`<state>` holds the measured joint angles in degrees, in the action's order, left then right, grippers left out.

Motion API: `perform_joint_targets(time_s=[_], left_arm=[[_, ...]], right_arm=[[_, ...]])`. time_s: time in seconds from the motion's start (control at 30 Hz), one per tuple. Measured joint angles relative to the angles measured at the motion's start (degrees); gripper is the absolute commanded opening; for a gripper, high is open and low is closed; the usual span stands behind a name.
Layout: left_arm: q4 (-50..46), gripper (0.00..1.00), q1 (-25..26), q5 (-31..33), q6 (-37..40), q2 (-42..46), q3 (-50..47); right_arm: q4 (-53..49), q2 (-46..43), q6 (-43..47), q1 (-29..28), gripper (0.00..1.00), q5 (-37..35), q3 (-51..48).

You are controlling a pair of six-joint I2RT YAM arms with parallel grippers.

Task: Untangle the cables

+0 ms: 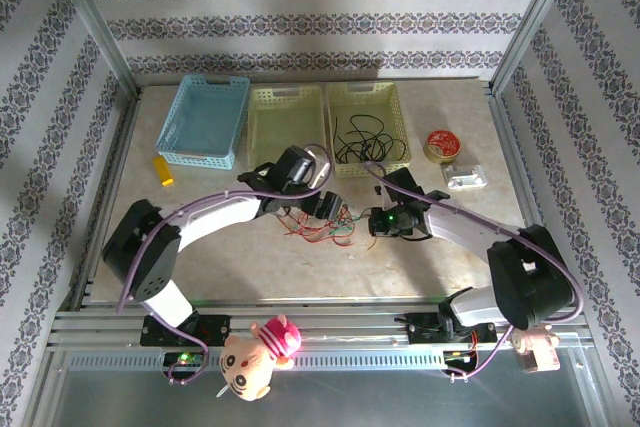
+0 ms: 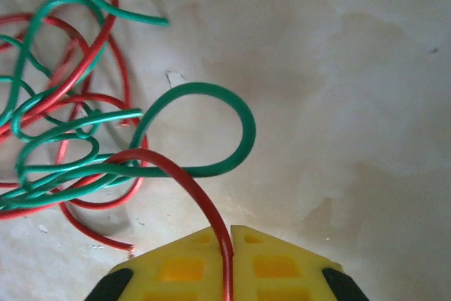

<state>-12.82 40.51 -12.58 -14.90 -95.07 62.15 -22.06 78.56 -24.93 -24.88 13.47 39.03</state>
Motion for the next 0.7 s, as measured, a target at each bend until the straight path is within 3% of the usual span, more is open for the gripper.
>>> perform_joint_targets(time_s=[0.37, 0.53, 0.7], left_arm=[[-2.4, 0.70, 4.8, 9.3, -0.3, -13.5, 7.3], [-3.1, 0.57, 4.8, 11.1, -0.4, -17.5, 8.7], [-3.1, 0.14, 4.5, 13.9, -0.1, -17.7, 8.6]], right_arm=[[1.2, -17.0, -1.1, 3.1, 0.02, -2.5, -1.2], [1.3, -24.8, -2.7, 5.4, 0.01, -5.8, -1.2], [1.3, -31.7, -4.0, 7.7, 0.02, -10.1, -1.1]])
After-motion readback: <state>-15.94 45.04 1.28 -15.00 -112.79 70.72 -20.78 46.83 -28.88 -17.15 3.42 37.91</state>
